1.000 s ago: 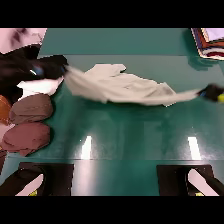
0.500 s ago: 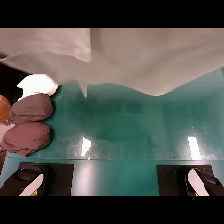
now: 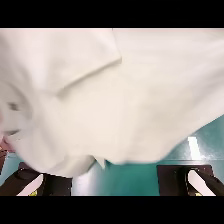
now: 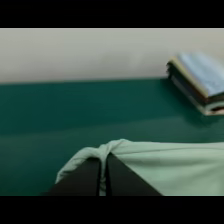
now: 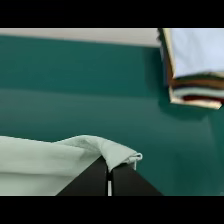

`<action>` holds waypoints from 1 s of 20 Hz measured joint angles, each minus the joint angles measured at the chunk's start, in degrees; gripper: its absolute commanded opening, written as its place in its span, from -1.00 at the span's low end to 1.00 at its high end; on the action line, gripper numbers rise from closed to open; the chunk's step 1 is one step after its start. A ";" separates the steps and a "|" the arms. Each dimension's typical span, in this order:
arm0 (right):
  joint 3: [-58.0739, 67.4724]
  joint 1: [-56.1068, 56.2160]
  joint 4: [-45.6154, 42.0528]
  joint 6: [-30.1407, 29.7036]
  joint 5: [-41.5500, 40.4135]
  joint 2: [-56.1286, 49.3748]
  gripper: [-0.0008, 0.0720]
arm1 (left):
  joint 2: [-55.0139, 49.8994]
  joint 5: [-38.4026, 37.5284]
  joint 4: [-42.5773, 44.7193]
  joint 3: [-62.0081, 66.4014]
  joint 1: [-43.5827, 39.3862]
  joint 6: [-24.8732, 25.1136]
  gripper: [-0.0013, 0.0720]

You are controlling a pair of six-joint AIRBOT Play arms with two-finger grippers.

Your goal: Fold the shirts.

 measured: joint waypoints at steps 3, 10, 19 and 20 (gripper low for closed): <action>-6.84 3.15 -0.13 0.09 2.38 -7.96 -0.94 | -6.43 -2.12 2.08 -11.08 0.02 -0.83 -0.89; -12.48 9.40 -4.35 0.26 1.64 -31.26 -0.94 | -27.10 8.52 2.03 -21.31 1.77 -1.18 -0.90; -2.40 10.36 -5.20 0.33 -2.86 -43.78 -0.94 | -39.63 12.11 -2.51 -15.17 5.38 6.84 -0.90; -2.49 10.36 -5.29 0.33 -2.14 -43.82 -0.94 | -39.89 9.75 -2.45 -15.15 5.66 7.50 -0.90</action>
